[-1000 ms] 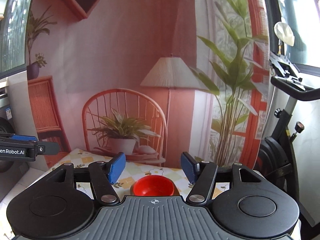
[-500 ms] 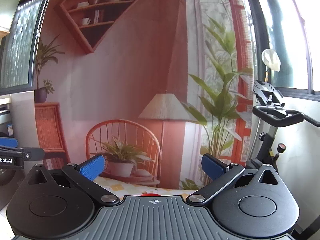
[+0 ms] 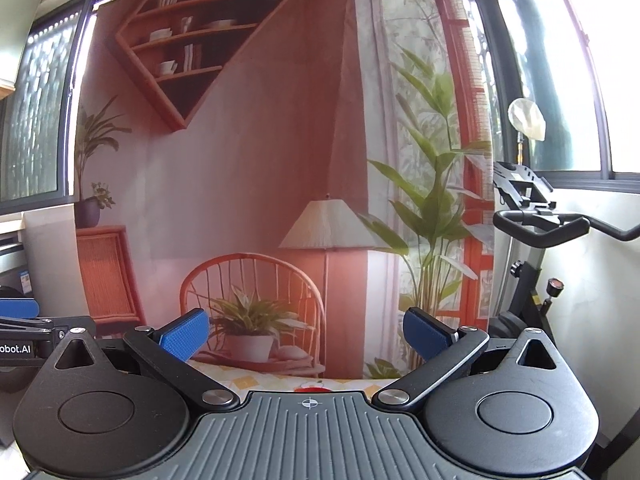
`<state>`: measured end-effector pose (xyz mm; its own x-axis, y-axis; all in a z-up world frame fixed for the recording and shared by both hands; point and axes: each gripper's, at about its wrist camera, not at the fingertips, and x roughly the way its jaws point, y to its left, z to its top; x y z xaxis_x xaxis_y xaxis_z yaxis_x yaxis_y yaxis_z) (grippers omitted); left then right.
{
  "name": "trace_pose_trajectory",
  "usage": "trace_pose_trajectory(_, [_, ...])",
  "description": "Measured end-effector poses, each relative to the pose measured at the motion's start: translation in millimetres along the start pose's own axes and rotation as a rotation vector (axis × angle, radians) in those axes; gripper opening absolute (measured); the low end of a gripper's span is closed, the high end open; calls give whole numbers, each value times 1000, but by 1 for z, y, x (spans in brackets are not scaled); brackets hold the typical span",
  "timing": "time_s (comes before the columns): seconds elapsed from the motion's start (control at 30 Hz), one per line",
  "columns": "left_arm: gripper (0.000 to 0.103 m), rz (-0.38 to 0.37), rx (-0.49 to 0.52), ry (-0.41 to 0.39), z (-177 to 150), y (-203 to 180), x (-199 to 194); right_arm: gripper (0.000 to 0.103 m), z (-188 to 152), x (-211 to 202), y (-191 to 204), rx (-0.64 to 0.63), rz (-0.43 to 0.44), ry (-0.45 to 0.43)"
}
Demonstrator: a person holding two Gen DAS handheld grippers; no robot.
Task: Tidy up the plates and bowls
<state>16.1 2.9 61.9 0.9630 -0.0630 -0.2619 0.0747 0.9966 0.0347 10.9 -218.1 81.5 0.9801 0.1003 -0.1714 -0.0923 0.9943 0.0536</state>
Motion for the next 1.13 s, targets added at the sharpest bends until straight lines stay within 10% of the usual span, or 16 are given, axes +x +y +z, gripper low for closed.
trace_pose_trajectory(1.13, [90,12,-11,3,-2,4,-3,103,-2,-6,3,-2,-4,-3])
